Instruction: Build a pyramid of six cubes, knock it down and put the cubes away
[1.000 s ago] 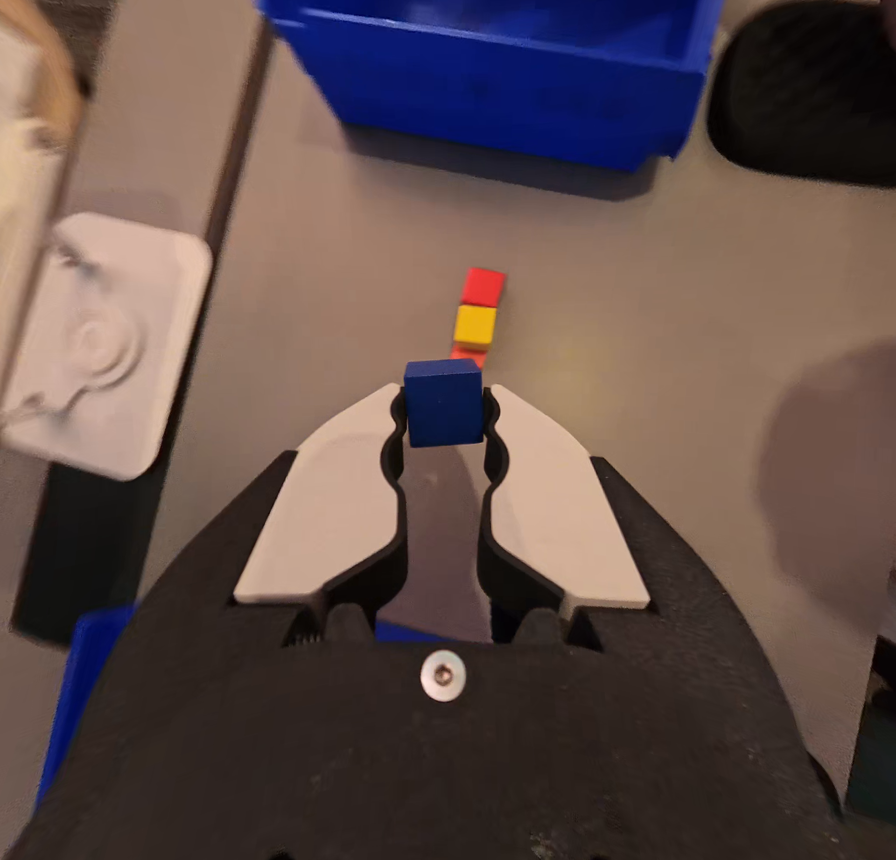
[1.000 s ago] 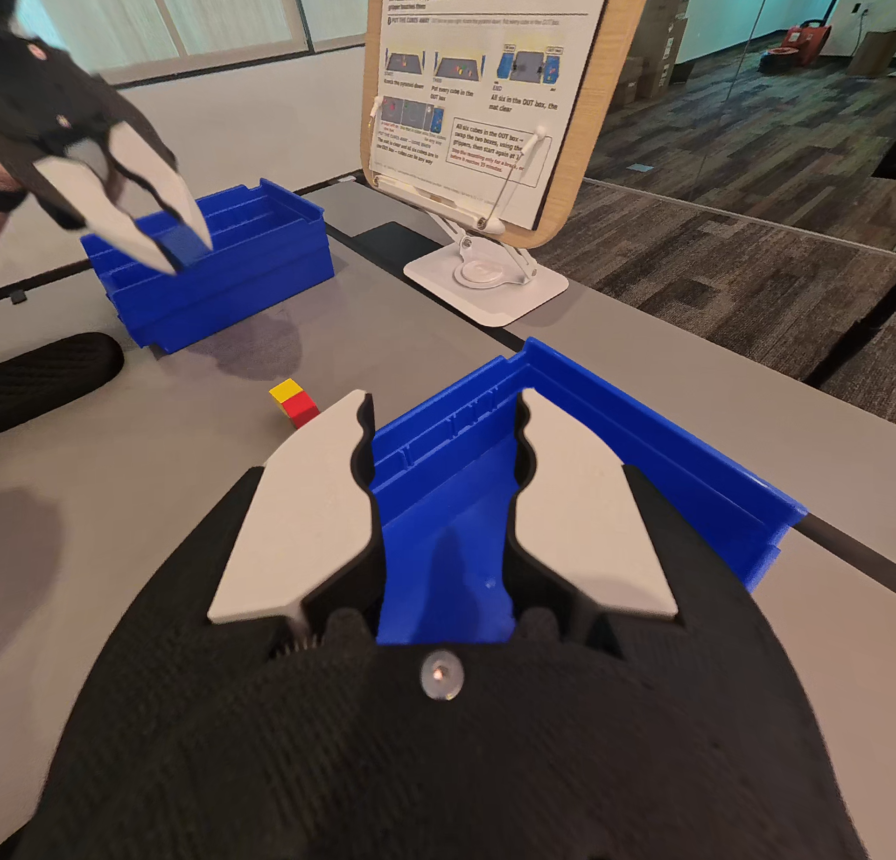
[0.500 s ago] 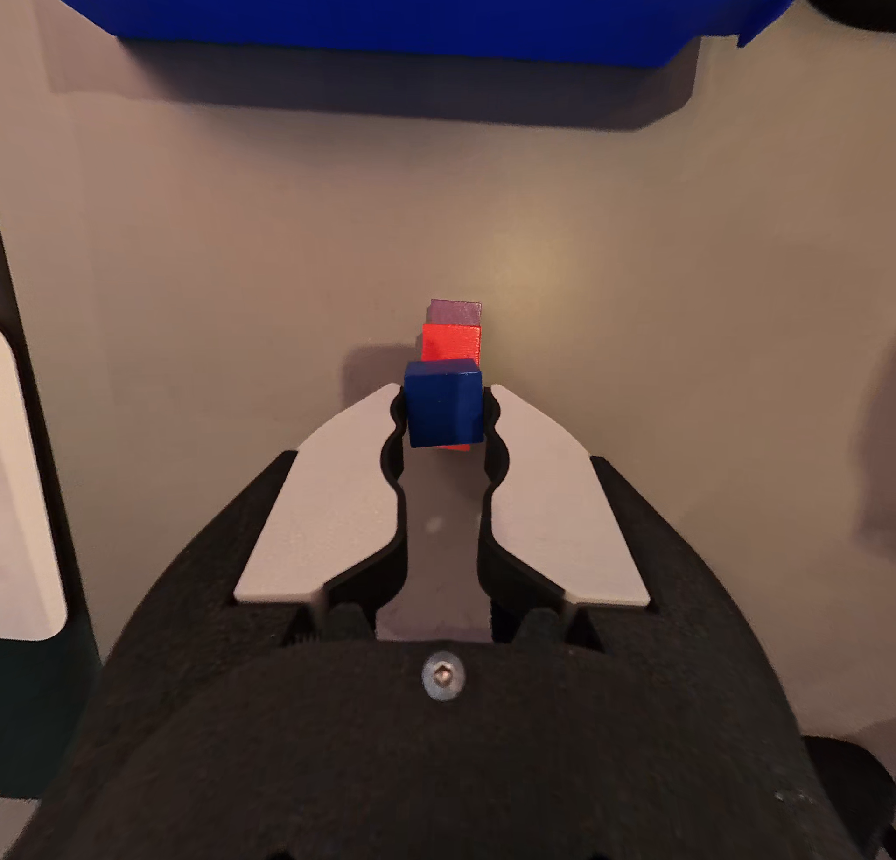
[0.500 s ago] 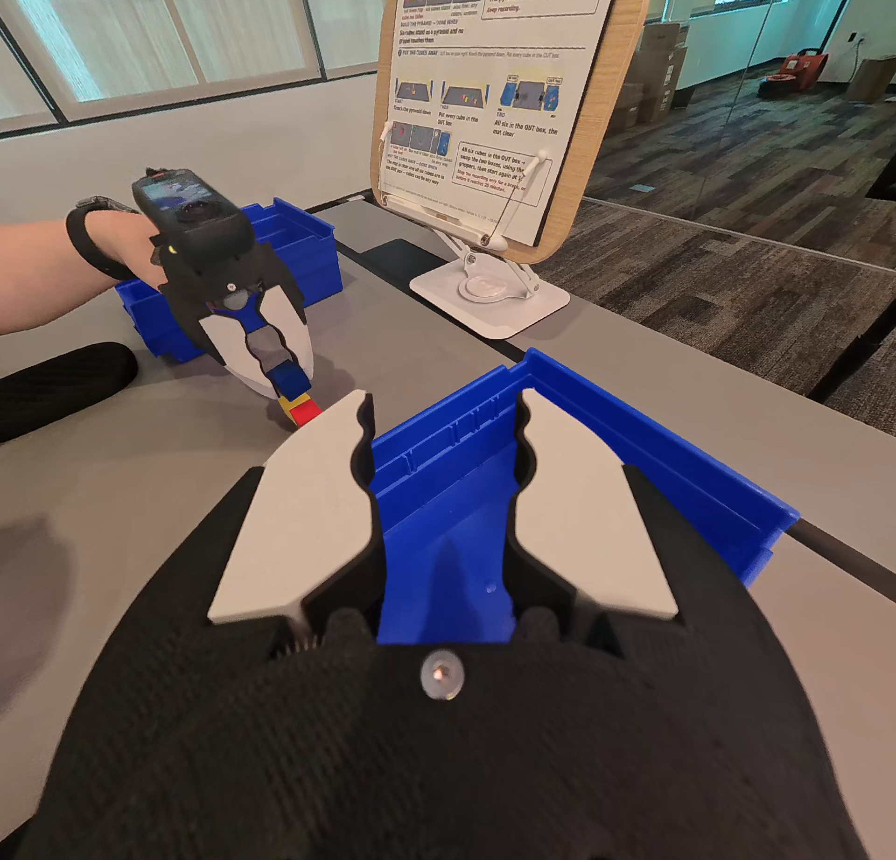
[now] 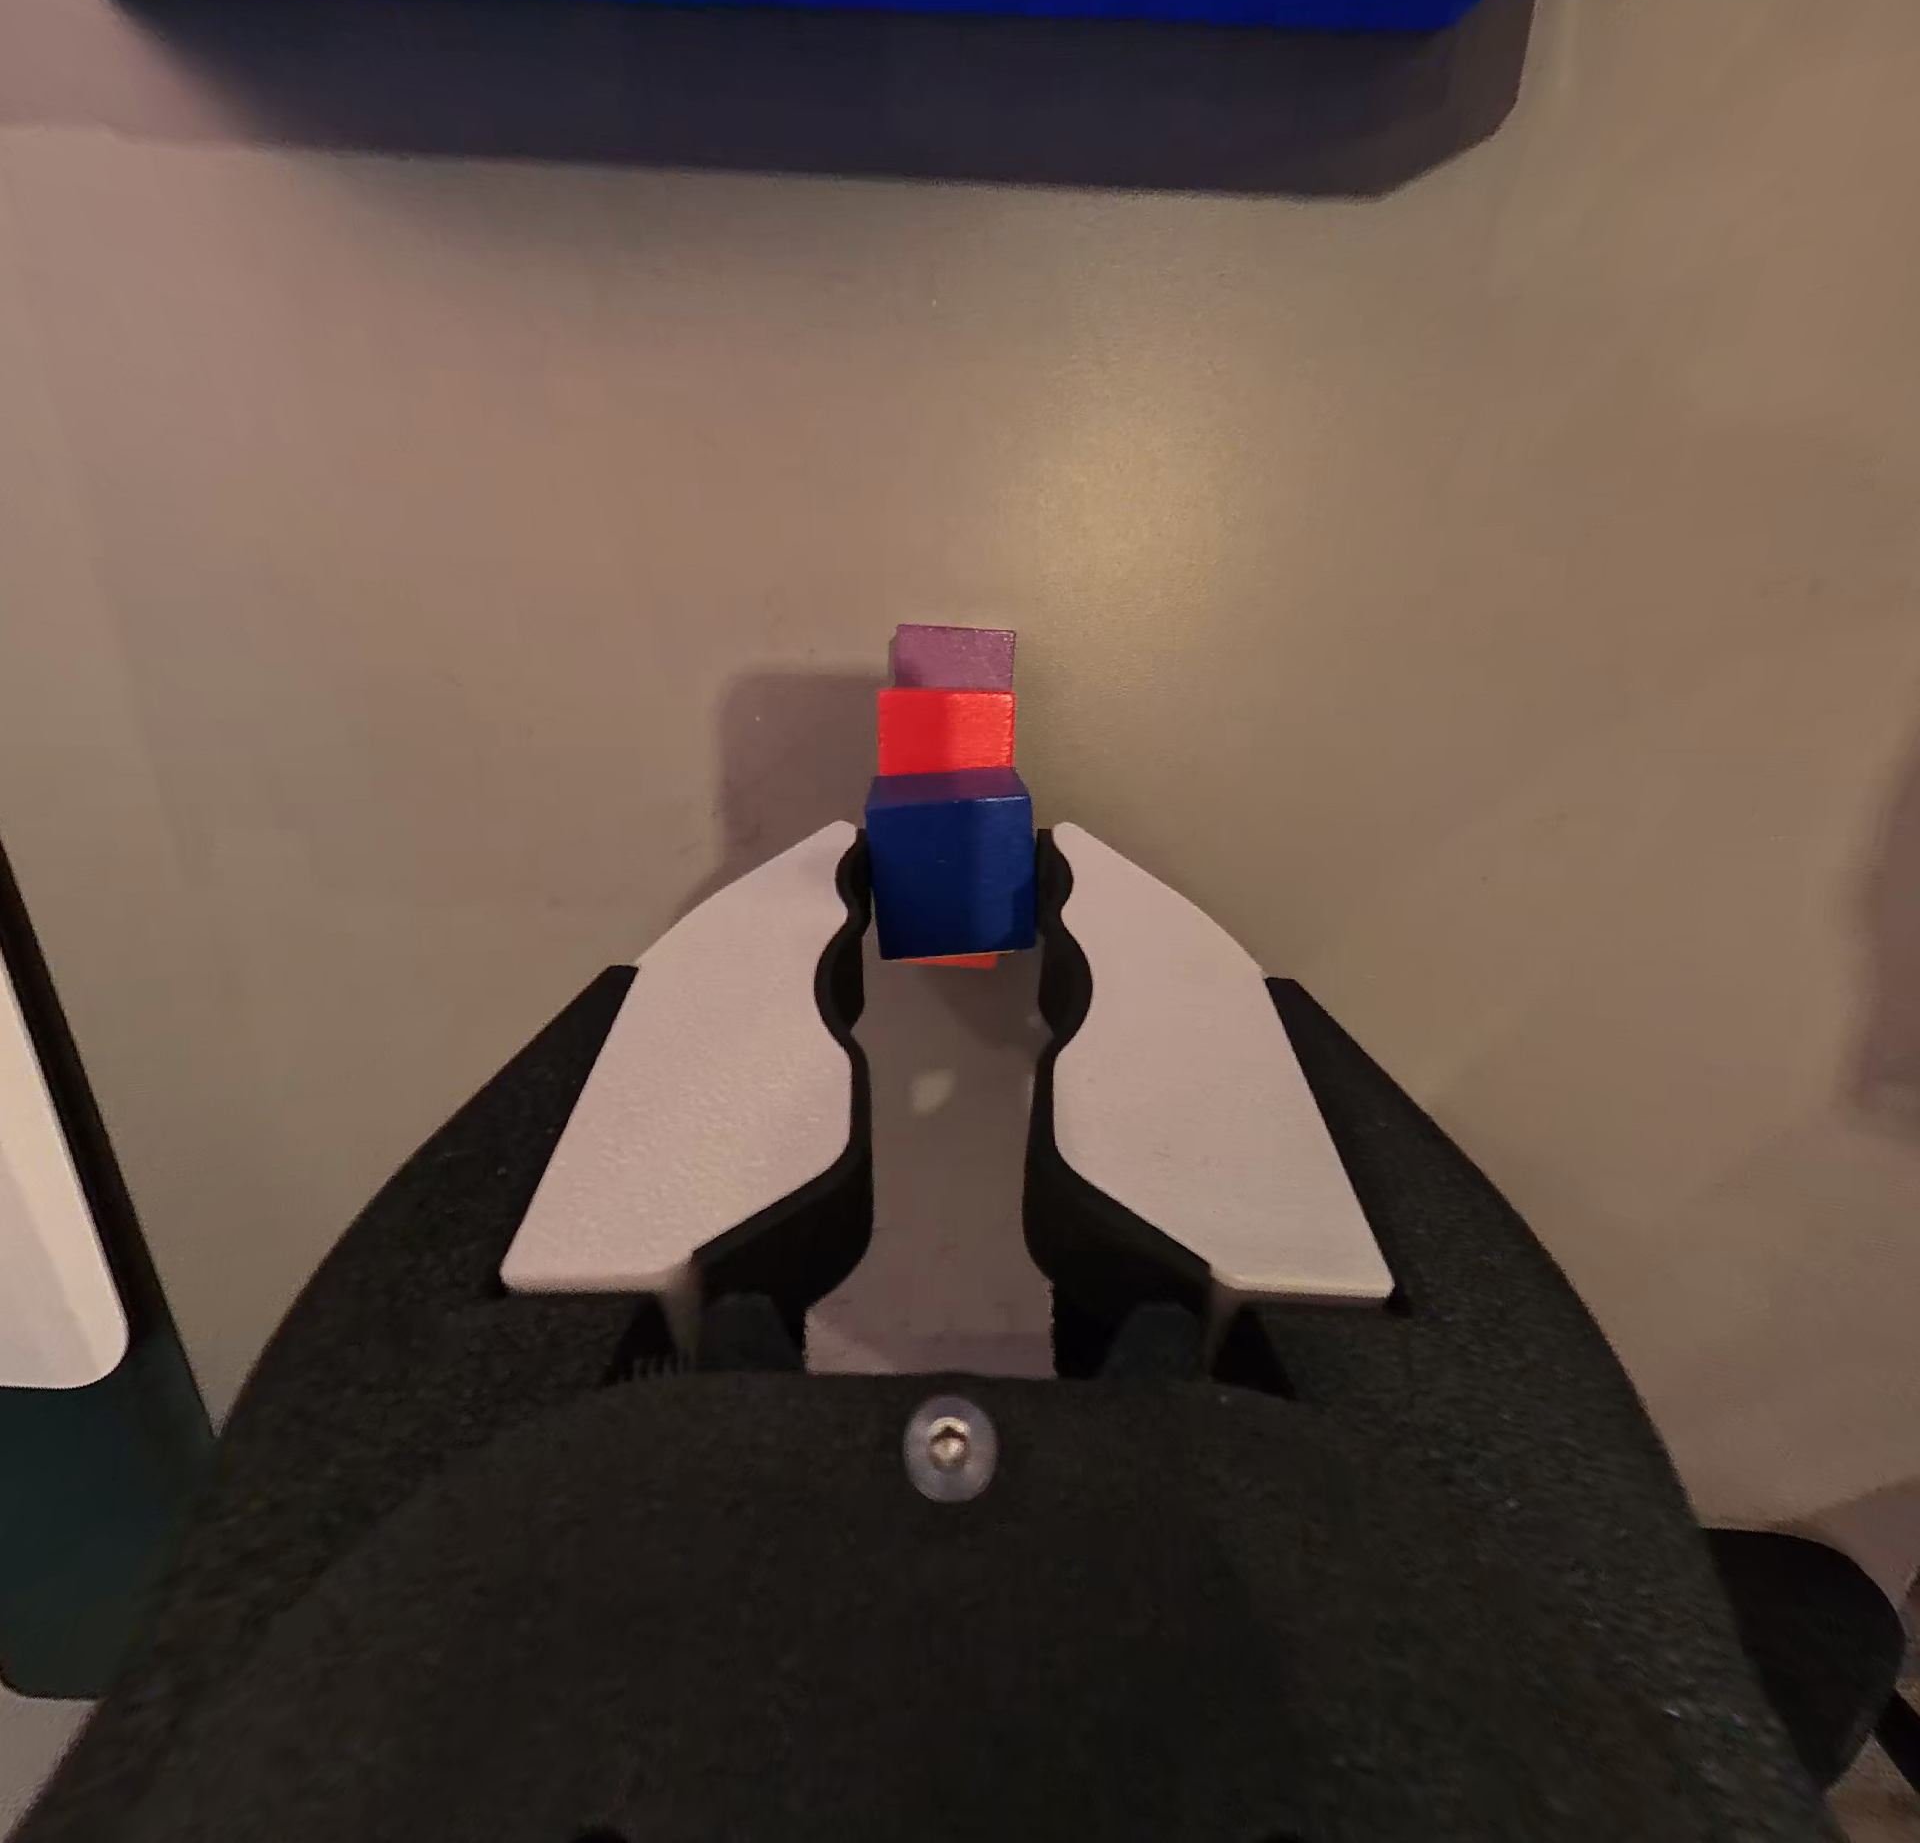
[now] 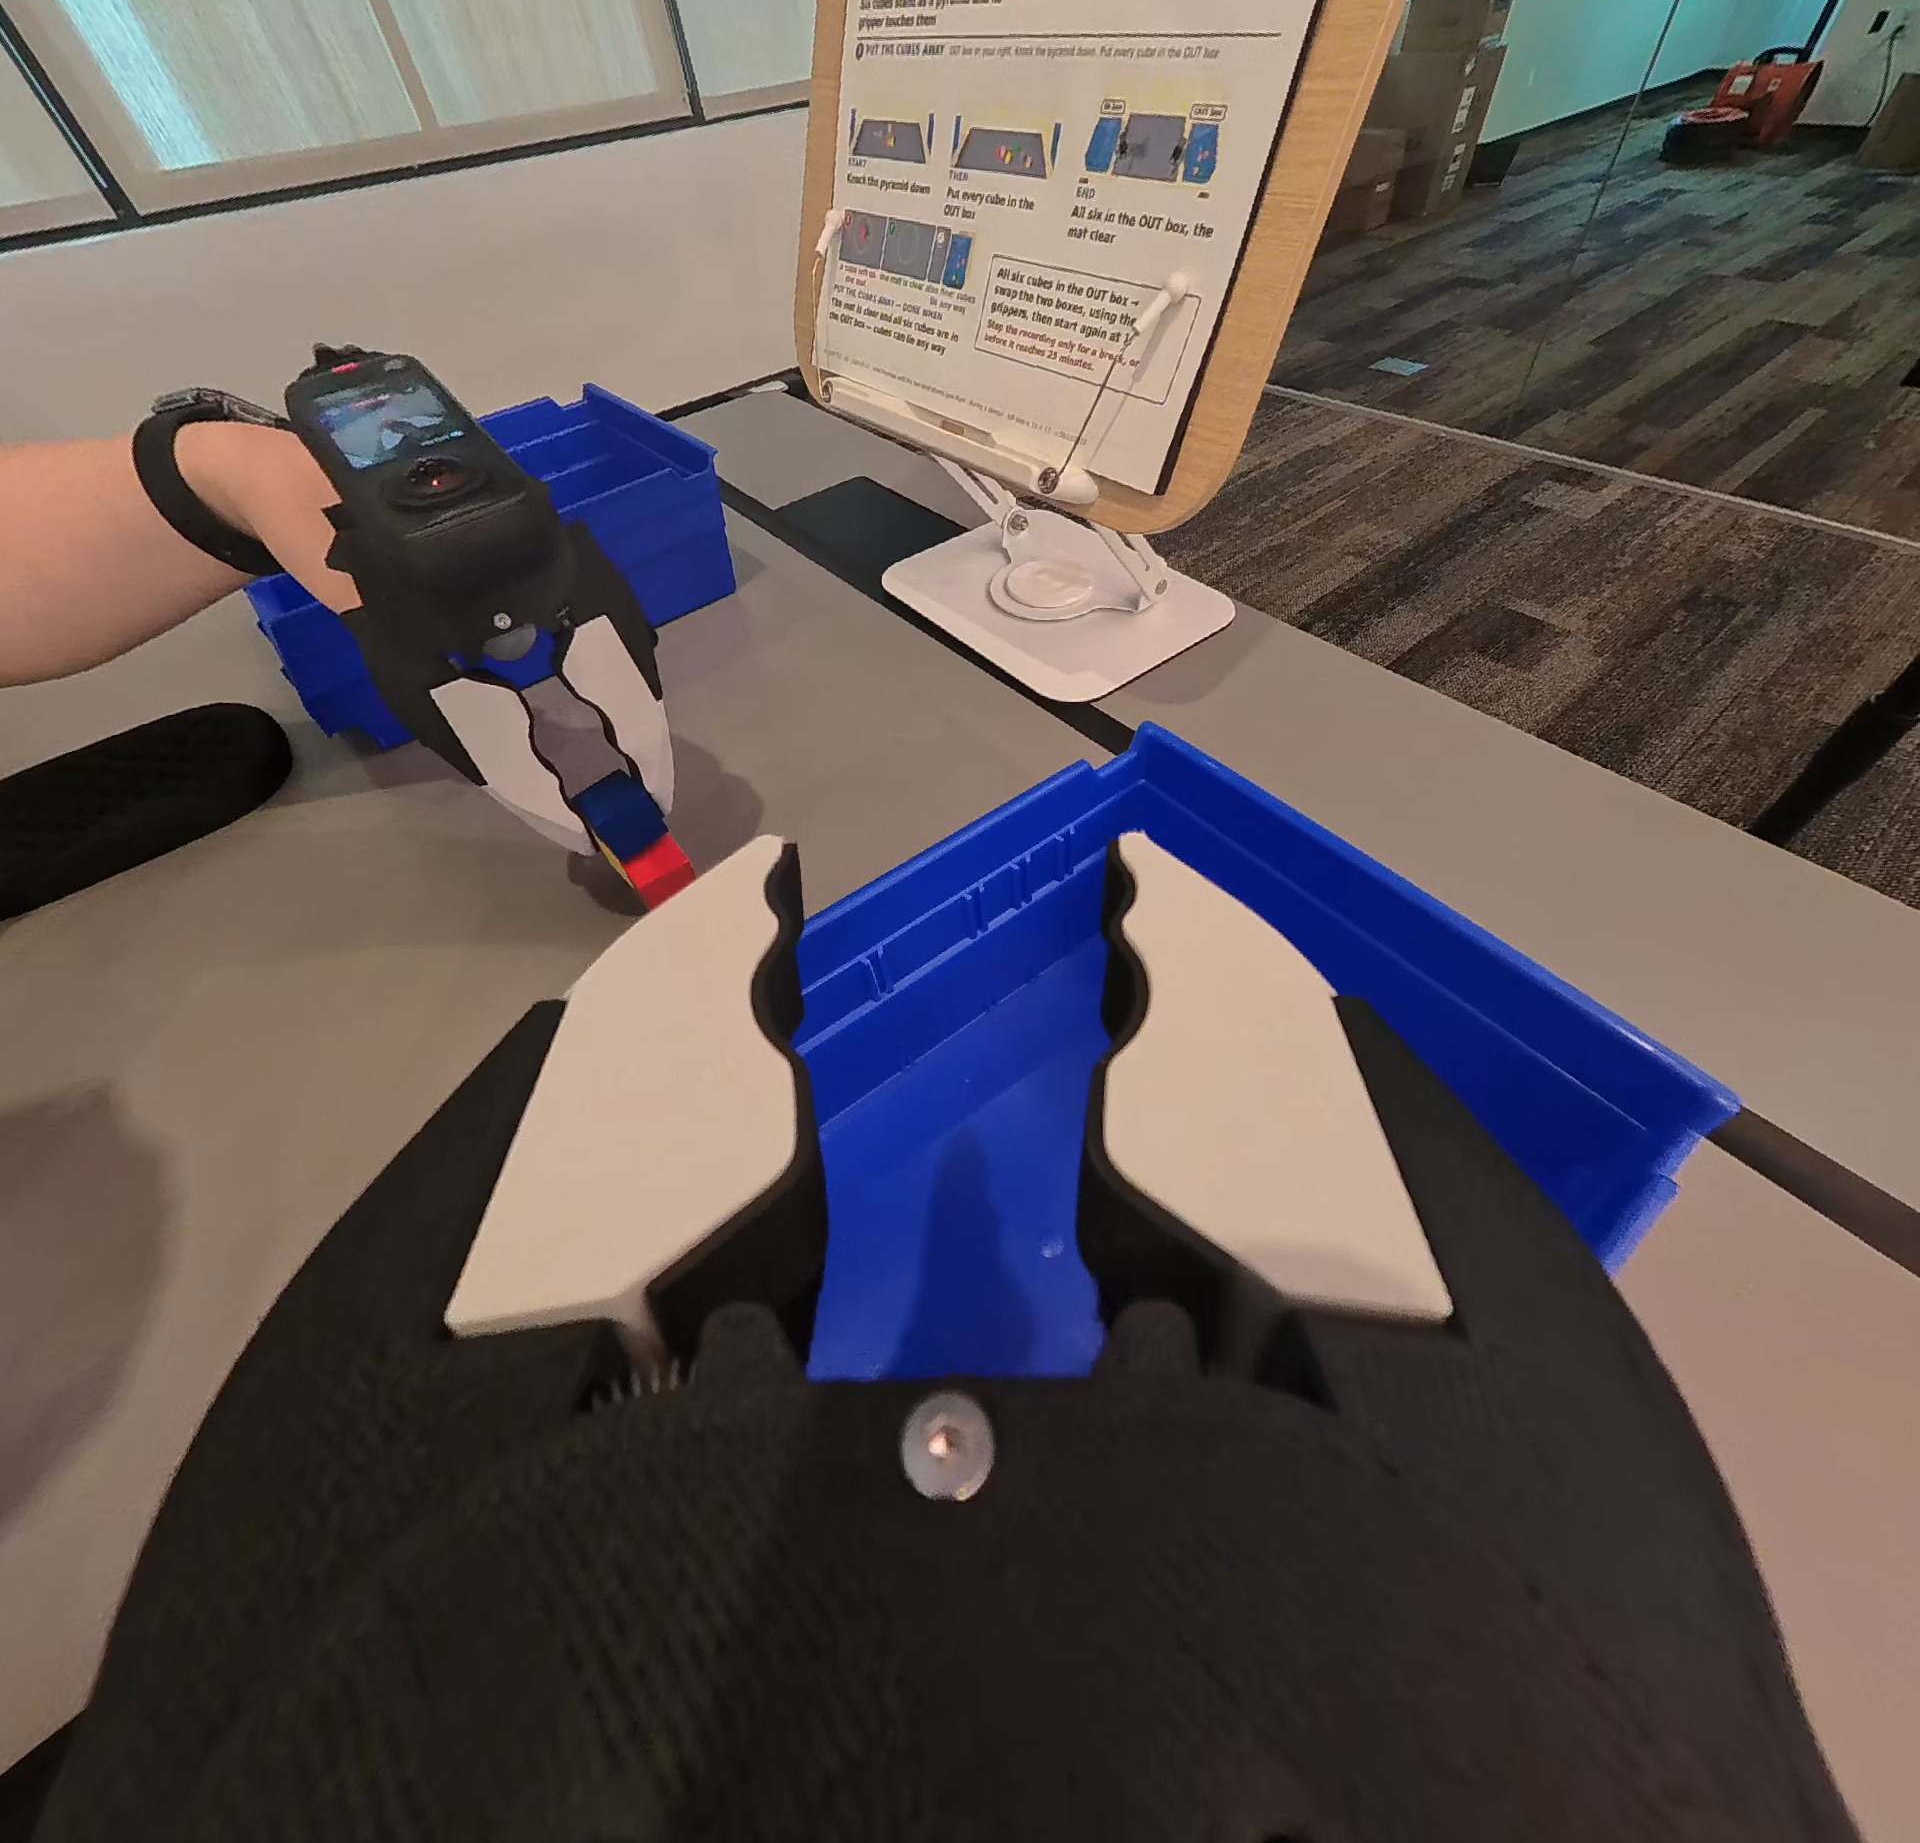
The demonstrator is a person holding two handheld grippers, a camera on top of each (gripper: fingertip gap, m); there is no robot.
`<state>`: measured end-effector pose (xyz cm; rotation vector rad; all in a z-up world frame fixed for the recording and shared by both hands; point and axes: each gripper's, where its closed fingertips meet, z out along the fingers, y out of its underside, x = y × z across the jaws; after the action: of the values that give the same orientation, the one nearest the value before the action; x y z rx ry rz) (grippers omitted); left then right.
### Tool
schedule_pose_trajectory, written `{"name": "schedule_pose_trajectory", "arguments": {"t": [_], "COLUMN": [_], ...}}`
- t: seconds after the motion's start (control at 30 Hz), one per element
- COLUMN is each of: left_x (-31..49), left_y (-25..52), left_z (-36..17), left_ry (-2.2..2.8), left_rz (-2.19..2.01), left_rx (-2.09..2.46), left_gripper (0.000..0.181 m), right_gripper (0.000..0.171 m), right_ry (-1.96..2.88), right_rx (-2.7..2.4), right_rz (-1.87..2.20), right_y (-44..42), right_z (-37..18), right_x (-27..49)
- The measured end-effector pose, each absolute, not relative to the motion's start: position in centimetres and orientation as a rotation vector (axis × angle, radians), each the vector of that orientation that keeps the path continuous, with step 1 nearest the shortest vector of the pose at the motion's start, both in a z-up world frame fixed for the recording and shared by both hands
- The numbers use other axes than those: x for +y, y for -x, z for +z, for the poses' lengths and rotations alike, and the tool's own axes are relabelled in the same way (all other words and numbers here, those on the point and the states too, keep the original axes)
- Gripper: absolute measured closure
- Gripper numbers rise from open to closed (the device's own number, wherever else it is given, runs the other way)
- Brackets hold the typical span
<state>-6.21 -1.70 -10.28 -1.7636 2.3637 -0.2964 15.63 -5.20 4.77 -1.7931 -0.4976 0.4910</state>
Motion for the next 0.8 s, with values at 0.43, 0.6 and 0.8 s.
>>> {"name": "schedule_pose_trajectory", "arguments": {"t": [0.43,0.6,0.8], "left_x": [-1.47,-1.65,-1.69], "left_y": [6.31,6.35,6.2], "left_z": [-10.63,-10.84,-10.91], "left_ry": [1.767,1.769,1.768], "left_rz": [-0.287,-0.295,-0.296], "left_rx": [2.373,2.383,2.385], "left_gripper": [0.152,0.152,0.151], "right_gripper": [0.115,0.115,0.115], "right_ry": [1.8,1.803,1.809], "right_rx": [-0.499,-0.493,-0.495], "right_rz": [0.496,0.5,0.503], "right_y": [-15.66,-15.85,-15.87], "right_z": [4.51,4.37,4.22], "right_x": [-5.24,-5.22,-5.22]}}
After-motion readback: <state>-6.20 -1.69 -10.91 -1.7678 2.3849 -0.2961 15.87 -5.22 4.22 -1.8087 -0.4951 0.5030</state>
